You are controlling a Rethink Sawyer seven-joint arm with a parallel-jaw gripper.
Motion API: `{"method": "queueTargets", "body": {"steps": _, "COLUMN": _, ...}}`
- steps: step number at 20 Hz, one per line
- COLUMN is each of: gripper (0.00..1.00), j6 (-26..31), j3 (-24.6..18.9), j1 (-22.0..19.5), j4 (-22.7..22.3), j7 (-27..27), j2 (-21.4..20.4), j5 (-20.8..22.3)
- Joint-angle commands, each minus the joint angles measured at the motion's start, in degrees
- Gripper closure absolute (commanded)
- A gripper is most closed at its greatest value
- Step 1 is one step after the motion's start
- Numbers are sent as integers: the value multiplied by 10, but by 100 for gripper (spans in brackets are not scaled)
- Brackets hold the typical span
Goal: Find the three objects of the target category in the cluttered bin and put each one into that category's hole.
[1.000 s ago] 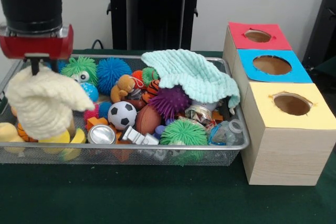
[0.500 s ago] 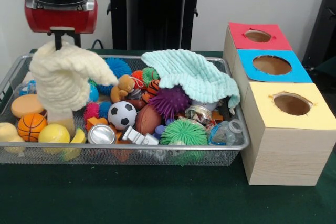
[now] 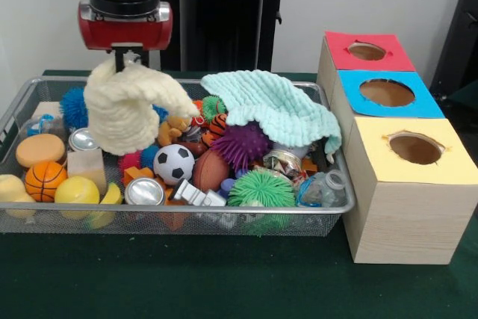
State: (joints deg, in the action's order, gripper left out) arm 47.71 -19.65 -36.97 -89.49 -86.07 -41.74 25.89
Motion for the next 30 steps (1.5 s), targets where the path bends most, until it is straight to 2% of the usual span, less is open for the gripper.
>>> {"method": "queueTargets", "body": {"steps": 1, "gripper": 100, "j6": -59, "j3": 42, "j1": 28, "j4": -92, "j7": -151, "j2": -2, "j5": -28}}
{"method": "queueTargets", "body": {"steps": 15, "gripper": 100, "j6": -113, "j3": 91, "j1": 100, "j4": -168, "j7": -193, "j2": -26, "j5": -103}}
{"method": "queueTargets", "body": {"steps": 30, "gripper": 100, "j6": -72, "j3": 143, "j1": 177, "j4": -216, "j7": -201, "j2": -102, "j5": -185}}
